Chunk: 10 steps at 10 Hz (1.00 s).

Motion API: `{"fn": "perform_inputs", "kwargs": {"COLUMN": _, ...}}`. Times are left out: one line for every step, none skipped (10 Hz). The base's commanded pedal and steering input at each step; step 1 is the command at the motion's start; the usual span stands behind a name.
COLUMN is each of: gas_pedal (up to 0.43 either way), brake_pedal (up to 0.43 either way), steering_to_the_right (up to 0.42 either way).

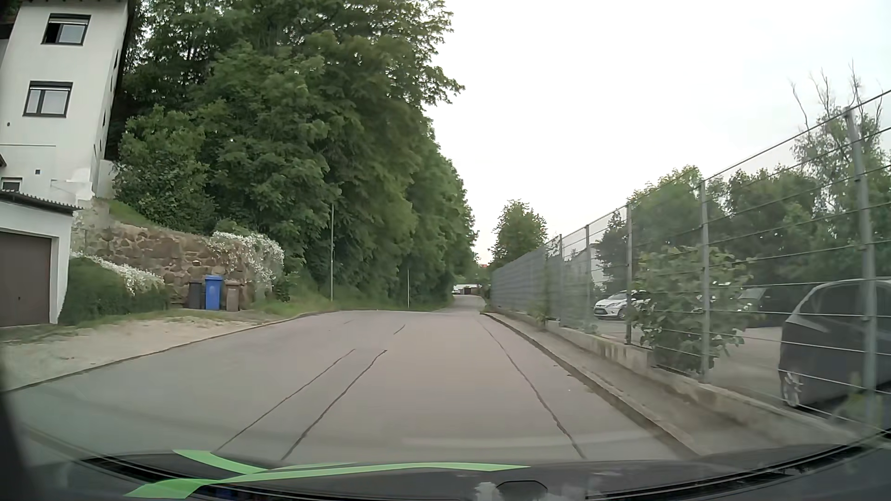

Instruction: Follow the waypoints while adhering to traffic rules and regulations

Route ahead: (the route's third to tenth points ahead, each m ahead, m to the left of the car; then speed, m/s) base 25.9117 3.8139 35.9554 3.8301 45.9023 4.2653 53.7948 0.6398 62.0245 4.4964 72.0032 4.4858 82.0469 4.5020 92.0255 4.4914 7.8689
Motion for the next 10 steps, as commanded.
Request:
{"fn": "perform_inputs", "kwargs": {"gas_pedal": 0.087, "brake_pedal": 0.0, "steering_to_the_right": -0.03}}
{"fn": "perform_inputs", "kwargs": {"gas_pedal": 0.087, "brake_pedal": 0.0, "steering_to_the_right": -0.03}}
{"fn": "perform_inputs", "kwargs": {"gas_pedal": 0.087, "brake_pedal": 0.0, "steering_to_the_right": -0.028}}
{"fn": "perform_inputs", "kwargs": {"gas_pedal": 0.079, "brake_pedal": 0.0, "steering_to_the_right": -0.026}}
{"fn": "perform_inputs", "kwargs": {"gas_pedal": 0.079, "brake_pedal": 0.0, "steering_to_the_right": -0.025}}
{"fn": "perform_inputs", "kwargs": {"gas_pedal": 0.079, "brake_pedal": 0.0, "steering_to_the_right": -0.025}}
{"fn": "perform_inputs", "kwargs": {"gas_pedal": 0.079, "brake_pedal": 0.0, "steering_to_the_right": -0.025}}
{"fn": "perform_inputs", "kwargs": {"gas_pedal": 0.079, "brake_pedal": 0.0, "steering_to_the_right": -0.025}}
{"fn": "perform_inputs", "kwargs": {"gas_pedal": 0.079, "brake_pedal": 0.0, "steering_to_the_right": -0.025}}
{"fn": "perform_inputs", "kwargs": {"gas_pedal": 0.079, "brake_pedal": 0.0, "steering_to_the_right": -0.025}}
